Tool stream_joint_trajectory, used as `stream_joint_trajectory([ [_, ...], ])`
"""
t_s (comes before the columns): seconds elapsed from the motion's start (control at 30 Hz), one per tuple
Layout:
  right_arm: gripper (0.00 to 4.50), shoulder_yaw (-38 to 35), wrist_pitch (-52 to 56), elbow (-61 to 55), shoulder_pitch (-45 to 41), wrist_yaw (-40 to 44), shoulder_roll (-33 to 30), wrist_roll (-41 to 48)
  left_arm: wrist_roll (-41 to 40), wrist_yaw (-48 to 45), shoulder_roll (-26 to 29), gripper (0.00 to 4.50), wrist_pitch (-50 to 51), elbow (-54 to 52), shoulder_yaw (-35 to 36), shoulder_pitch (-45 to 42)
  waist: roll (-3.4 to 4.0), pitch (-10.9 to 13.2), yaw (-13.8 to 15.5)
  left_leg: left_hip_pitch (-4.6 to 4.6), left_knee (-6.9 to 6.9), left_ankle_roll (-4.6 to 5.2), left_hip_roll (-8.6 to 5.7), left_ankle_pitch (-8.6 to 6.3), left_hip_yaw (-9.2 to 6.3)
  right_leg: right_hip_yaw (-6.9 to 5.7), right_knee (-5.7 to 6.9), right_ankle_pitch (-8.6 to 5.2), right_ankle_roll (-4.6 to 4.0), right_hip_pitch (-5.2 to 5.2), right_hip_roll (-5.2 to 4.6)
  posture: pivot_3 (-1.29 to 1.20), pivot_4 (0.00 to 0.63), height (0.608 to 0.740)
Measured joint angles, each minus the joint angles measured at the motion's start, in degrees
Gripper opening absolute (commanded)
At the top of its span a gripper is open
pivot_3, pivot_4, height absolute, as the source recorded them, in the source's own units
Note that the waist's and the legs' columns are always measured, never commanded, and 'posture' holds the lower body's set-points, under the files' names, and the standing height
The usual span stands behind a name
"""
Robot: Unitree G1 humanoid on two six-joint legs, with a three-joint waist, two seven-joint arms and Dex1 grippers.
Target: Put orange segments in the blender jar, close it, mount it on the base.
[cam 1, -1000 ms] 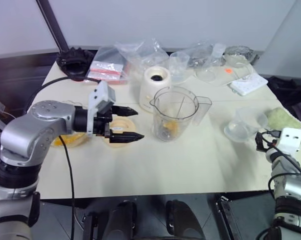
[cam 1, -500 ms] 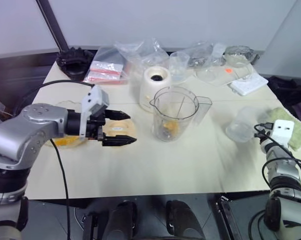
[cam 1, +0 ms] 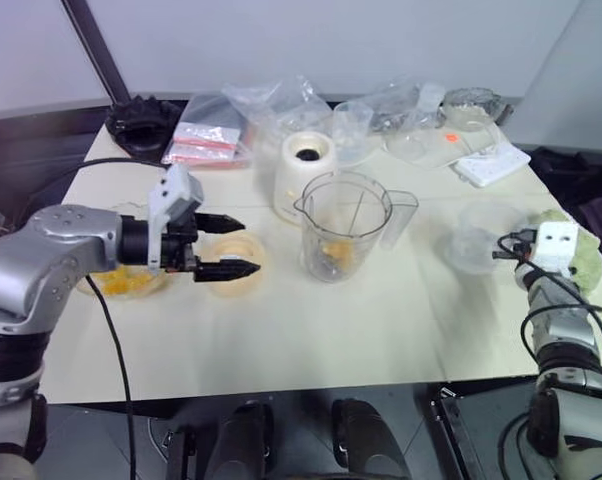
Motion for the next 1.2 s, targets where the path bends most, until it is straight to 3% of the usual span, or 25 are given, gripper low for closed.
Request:
stream_joint_trajectory([
  [0.33,0.04,6.8,8.2,-19.2,-15.8,8.8,-9.7,-3.3,-4.0,0.4,-1.5,4.50,0.2,6.3,5.6,-6.8,-0.25,0.1,-0.5,0.30,-0.67,0.00,-0.01,0.00,0.77,0.70,-0.07,0.09,0.42,-0.35,0.04,0.00,0.150,0.740],
  [0.7,0.04,15.5,14.7,-25.8,-21.1,18.9,-6.9,-4.2,-4.1,2.8,-2.2,4.50,0.3,5.6,5.6,-3.3,-0.34,0.2,-0.2,0.17,-0.79,0.04,-0.02,-0.03,0.84,0.82,-0.12,0.08,0.49,-0.48,-0.09,0.00,0.150,0.740],
  [1.2,0.04,20.1,10.7,-31.1,-21.2,21.7,-6.3,-9.3,-4.6,5.2,-2.7,4.50,0.3,3.8,7.2,-0.7,-0.35,0.2,-0.3,0.19,-0.78,0.04,-0.02,-0.03,0.87,0.82,-0.11,0.07,0.48,-0.49,-0.08,0.00,0.150,0.740],
])
